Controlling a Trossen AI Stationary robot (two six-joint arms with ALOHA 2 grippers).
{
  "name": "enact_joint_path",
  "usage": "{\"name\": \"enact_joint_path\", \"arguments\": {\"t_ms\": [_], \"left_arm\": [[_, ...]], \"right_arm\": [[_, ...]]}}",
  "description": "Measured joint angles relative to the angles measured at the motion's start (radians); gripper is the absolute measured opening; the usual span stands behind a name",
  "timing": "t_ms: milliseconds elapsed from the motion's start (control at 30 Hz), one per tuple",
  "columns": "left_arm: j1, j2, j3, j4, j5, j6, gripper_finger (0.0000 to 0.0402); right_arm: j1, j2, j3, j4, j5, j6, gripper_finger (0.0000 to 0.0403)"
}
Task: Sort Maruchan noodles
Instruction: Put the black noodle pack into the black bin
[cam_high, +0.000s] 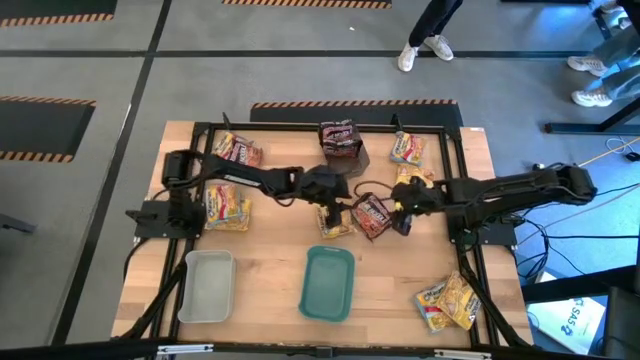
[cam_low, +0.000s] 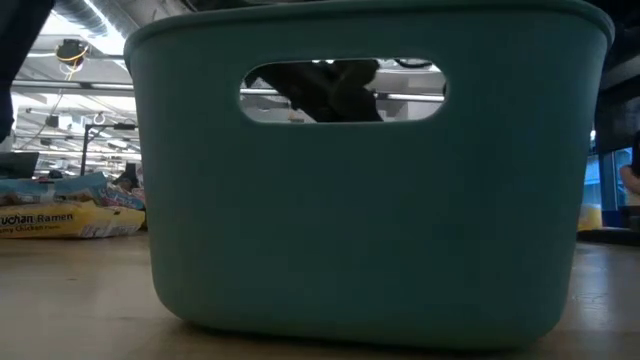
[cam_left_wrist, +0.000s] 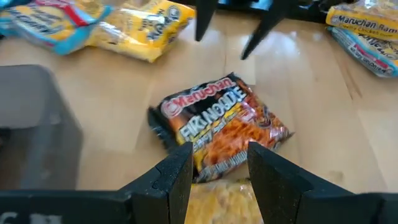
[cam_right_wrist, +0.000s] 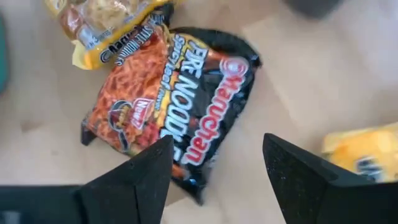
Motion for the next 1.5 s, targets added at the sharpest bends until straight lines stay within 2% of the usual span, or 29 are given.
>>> {"name": "enact_joint_path", "arguments": {"t_ms": [100, 300, 667, 1167, 1300, 1500], "left_arm": [[-0.021, 0.059, 0.06, -0.011, 0.0, 0.003, 0.0147], [-0.064, 0.17, 0.155, -0.017, 0.001, 0.003, 0.0147], [-0.083, 0.262, 0.187, -0.009, -0.002, -0.024, 0.0147], [-0.079, 0.295, 0.19, -0.002, -0.012, -0.024, 0.0147], [-0.077, 0.307, 0.19, -0.017, -0.019, -0.024, 0.0147], [-0.076, 0.321, 0.189, -0.01, -0.019, -0.022, 0.0147]], "right_arm": [[-0.041, -0.023, -0.036, 0.02, -0.075, 0.066, 0.0234], [-0.128, -0.011, -0.11, 0.182, -0.222, 0.139, 0.0234], [-0.226, -0.011, -0.131, 0.184, -0.24, 0.149, 0.0234], [-0.226, -0.011, -0.131, 0.205, -0.268, 0.168, 0.0235], [-0.226, 0.007, -0.131, 0.206, -0.316, 0.193, 0.0256], [-0.226, 0.093, -0.129, 0.244, -0.308, 0.203, 0.0306]]}}
